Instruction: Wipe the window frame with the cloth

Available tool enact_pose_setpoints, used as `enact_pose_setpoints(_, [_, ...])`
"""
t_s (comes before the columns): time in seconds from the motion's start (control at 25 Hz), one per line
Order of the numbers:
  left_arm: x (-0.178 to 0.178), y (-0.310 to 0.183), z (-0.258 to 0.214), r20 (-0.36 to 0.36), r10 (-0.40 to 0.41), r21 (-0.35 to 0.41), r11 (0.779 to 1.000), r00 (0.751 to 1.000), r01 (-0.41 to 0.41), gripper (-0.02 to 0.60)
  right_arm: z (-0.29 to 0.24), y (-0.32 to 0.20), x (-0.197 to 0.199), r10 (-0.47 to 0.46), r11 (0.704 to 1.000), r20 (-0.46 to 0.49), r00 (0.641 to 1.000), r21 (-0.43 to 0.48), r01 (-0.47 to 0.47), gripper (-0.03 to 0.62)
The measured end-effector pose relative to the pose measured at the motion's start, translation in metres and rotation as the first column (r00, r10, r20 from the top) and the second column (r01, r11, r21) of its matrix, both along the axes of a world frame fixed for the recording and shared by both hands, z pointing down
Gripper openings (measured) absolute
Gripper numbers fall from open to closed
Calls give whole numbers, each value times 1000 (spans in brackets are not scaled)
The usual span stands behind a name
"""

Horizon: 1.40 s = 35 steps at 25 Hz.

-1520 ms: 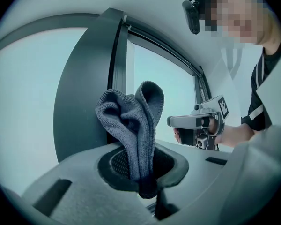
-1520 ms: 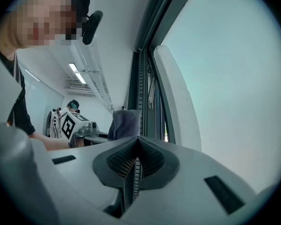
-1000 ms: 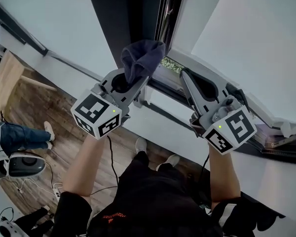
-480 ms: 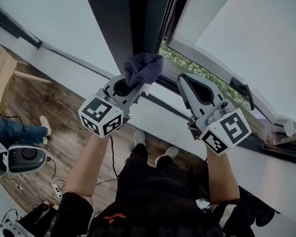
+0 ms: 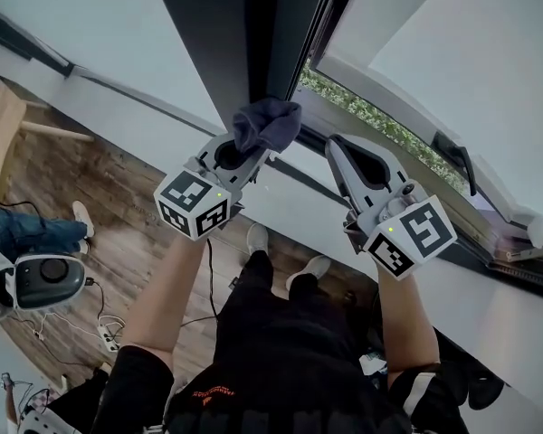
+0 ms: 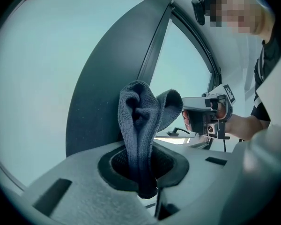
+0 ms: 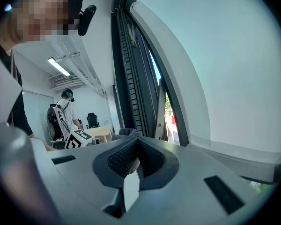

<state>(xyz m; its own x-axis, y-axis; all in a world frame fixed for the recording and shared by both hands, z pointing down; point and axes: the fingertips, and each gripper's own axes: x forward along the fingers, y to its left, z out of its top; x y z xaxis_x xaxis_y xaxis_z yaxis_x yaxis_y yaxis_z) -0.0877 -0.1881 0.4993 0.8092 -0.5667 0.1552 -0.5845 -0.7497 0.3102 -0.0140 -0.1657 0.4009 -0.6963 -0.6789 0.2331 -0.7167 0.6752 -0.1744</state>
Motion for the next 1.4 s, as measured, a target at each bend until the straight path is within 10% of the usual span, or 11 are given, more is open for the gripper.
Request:
enact_pose_setpoints(0.84, [21, 18, 78, 73, 31, -117, 993, 997, -23, 52, 14, 13, 38, 64, 997, 13, 998, -38, -63, 2])
enact_pose_setpoints(1.4, [38, 39, -97, 32, 62, 218, 973, 998, -68, 52, -37, 22, 35, 29, 998, 73, 997, 59, -33, 2])
